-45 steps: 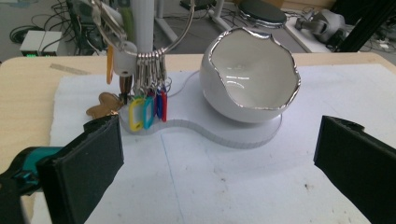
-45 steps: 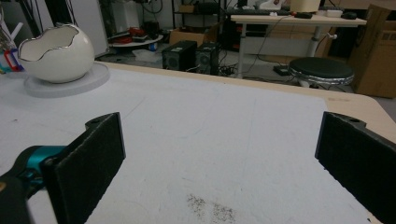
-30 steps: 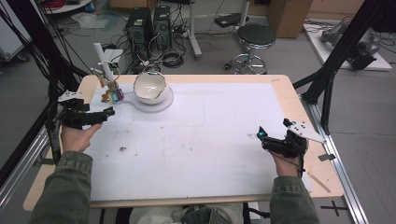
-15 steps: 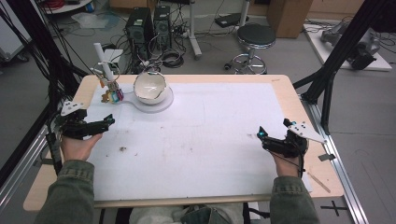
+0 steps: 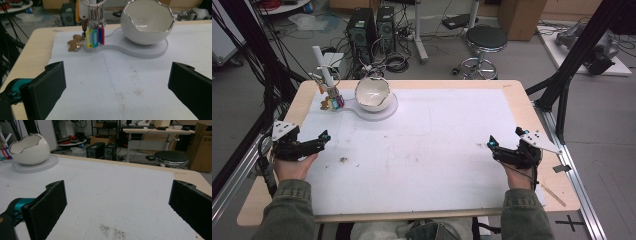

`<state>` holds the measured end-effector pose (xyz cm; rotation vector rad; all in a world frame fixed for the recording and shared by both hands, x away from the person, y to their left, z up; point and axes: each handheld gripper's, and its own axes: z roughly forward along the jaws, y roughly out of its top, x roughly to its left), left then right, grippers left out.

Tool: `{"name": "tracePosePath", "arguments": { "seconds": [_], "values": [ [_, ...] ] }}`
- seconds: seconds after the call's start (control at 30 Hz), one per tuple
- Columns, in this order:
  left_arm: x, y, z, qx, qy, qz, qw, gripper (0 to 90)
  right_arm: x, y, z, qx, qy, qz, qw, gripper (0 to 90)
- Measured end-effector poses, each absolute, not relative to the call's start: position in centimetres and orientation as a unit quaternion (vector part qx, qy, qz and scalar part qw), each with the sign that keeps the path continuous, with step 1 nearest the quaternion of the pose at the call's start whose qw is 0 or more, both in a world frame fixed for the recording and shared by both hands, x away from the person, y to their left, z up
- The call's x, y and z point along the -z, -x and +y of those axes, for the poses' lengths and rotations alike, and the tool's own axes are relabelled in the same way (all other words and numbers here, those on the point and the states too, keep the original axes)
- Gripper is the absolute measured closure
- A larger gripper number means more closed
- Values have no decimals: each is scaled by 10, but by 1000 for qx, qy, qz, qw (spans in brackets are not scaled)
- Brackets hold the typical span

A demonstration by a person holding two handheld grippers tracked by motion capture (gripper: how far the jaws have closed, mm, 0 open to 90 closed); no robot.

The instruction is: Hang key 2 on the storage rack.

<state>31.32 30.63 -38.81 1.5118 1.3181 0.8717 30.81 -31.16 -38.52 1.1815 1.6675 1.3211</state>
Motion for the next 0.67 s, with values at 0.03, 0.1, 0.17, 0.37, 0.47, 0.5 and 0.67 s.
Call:
{"name": "tracePosePath", "arguments": {
  "seconds": [0.03, 0.1, 0.17, 0.37, 0.47, 0.5, 0.67],
  "values": [
    [389, -312, 307, -354, -613, 535, 461, 18, 385, -308, -312, -509, -455, 643, 347, 5],
    [390, -310, 306, -357, -611, 537, 460, 19, 385, -308, -312, -509, -456, 643, 346, 5],
    [392, -308, 306, -360, -611, 538, 456, 18, 385, -308, -312, -509, -456, 643, 346, 5],
    [399, -298, 311, -371, -592, 541, 468, 18, 385, -308, -312, -510, -456, 643, 345, 5],
    [400, -295, 314, -369, -583, 544, 478, 19, 385, -309, -312, -511, -456, 642, 344, 5],
    [400, -294, 316, -367, -577, 544, 487, 18, 385, -309, -312, -511, -457, 642, 344, 4],
    [401, -293, 316, -366, -576, 542, 490, 18, 386, -309, -311, -510, -455, 644, 344, 4]
  ]
}}
